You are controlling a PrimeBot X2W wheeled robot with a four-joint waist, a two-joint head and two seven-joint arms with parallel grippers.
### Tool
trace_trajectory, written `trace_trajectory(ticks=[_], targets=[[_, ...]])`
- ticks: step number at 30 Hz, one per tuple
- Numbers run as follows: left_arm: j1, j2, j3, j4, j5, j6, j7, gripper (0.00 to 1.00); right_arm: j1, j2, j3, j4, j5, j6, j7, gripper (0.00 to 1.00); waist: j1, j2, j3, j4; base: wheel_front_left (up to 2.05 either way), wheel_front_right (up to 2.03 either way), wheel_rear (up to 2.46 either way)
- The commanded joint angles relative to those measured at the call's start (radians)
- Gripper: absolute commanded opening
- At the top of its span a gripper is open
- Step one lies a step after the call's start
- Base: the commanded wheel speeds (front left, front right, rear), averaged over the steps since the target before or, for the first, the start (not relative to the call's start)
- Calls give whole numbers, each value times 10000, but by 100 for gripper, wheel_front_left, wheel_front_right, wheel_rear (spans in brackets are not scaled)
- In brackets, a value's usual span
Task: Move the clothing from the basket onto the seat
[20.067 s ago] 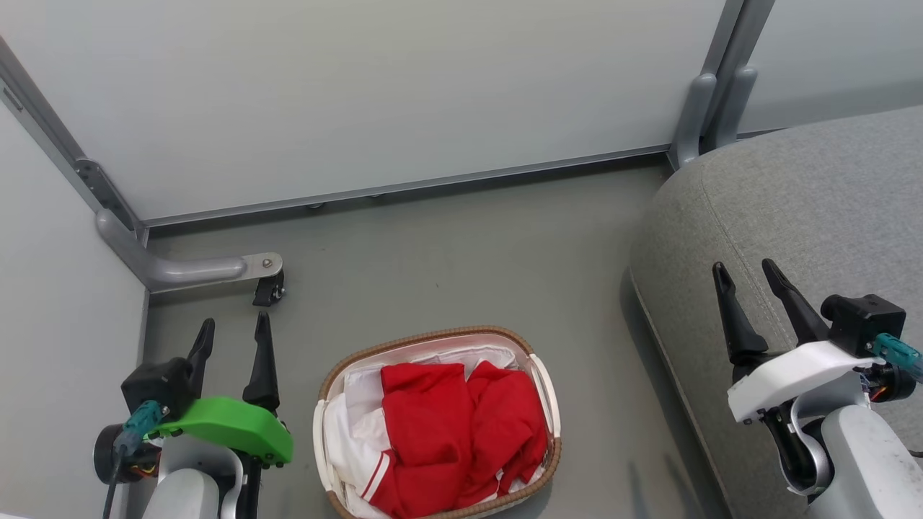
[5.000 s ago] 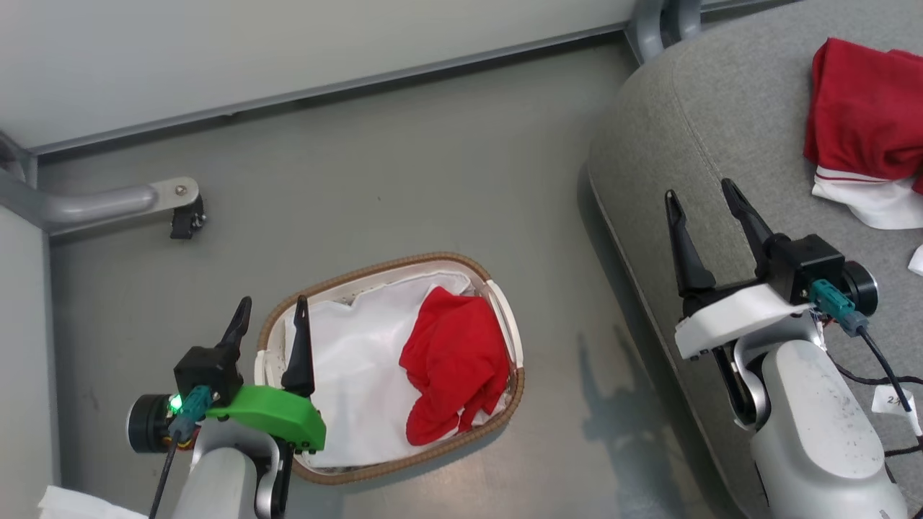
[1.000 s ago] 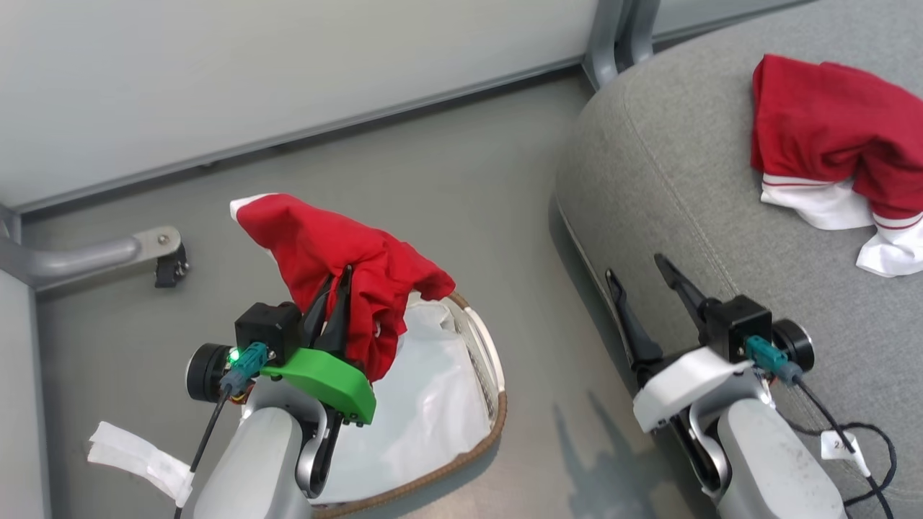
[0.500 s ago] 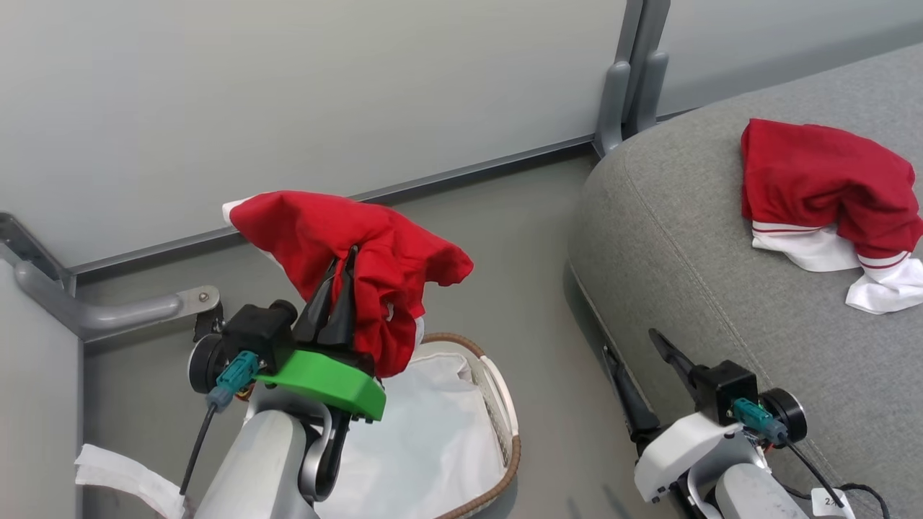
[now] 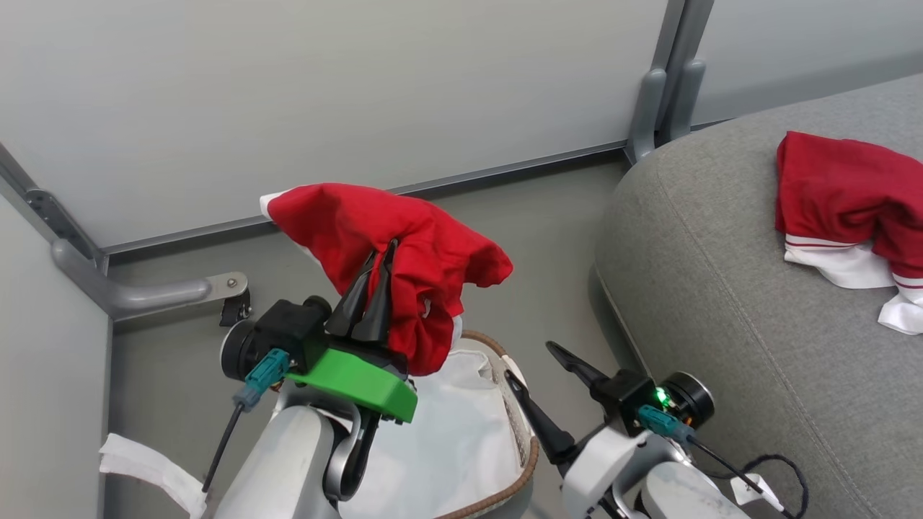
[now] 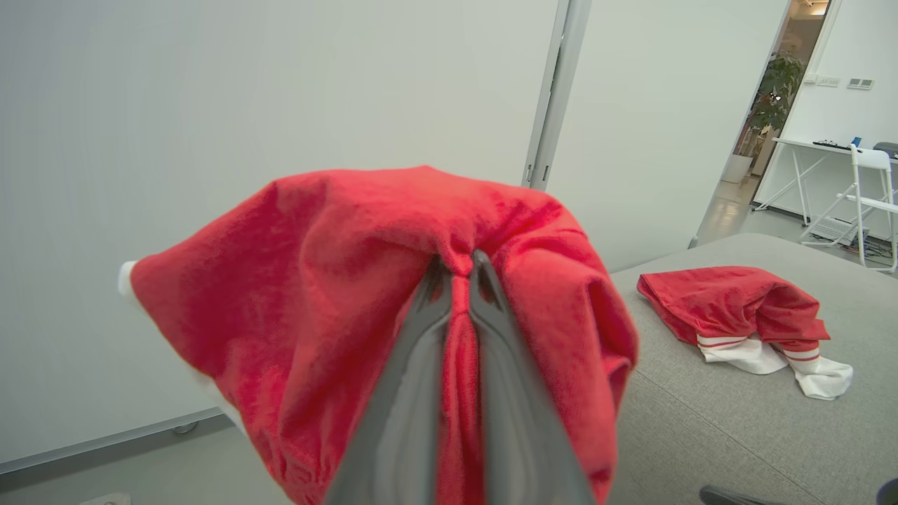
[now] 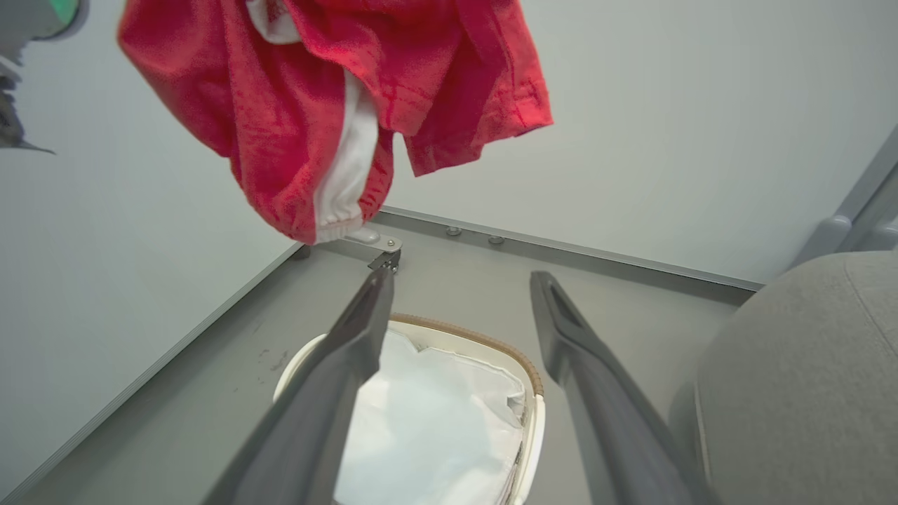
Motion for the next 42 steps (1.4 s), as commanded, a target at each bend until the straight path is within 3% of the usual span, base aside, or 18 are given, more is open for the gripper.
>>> trace_trajectory(ticks=[1, 8, 21, 22, 23, 24, 29, 30, 31, 32, 42], targets=[[-240, 16, -74, -52, -53, 64, -7, 0, -306, -37, 293, 41, 203, -14, 0, 100, 1, 0, 157, 188, 0, 0, 0], [-591, 21, -535, -146, -254, 117, -7, 0, -1721, -44, 1789, 452, 855, -14, 0, 100, 1, 0, 486, 690, 0, 0, 0], [-987, 19, -1163, -297, -468, 200, -7, 0, -3002, -41, 2301, 1173, 1585, -14, 0, 100, 1, 0, 946, 1221, 0, 0, 0], [-976, 19, -1193, -303, -475, 217, -7, 0, -3051, -38, 2364, 1191, 1639, -14, 0, 79, 1, 0, 969, 1232, 0, 0, 0], [-962, 18, -1211, -297, -499, 219, -7, 0, -3080, -35, 2432, 1206, 1683, -14, 0, 44, 1, 0, 986, 1237, 0, 0, 0], [-962, 18, -1225, -286, -493, 225, -7, 0, -3122, -37, 2494, 1217, 1733, -14, 0, 0, 1, 0, 1006, 1238, 0, 0, 0], [-983, 18, -1168, -157, -391, 262, -7, 0, -3203, -38, 2376, 1040, 1886, -14, 0, 0, 1, 0, 1040, 1200, 0, 0, 0], [-969, 18, -1145, -99, -374, 276, -7, 12, -3174, -40, 2340, 1003, 1839, -14, 0, 0, 1, 0, 1029, 1167, 0, 0, 0], [-950, 17, -1111, -61, -358, 287, -7, 39, -3139, -38, 2279, 936, 1785, -14, 0, 0, 1, 0, 1016, 1124, 0, 0, 0], [-919, 17, -1072, 11, -326, 307, -6, 100, -3070, -40, 2195, 867, 1721, -14, -2, 0, 1, 0, 1009, 1062, 0, 0, 0], [-562, 17, -401, 591, 256, 240, -7, 100, -2318, -37, 1467, 106, 1364, -14, -2, 0, 1, 0, 1018, -215, 0, 0, 0]])
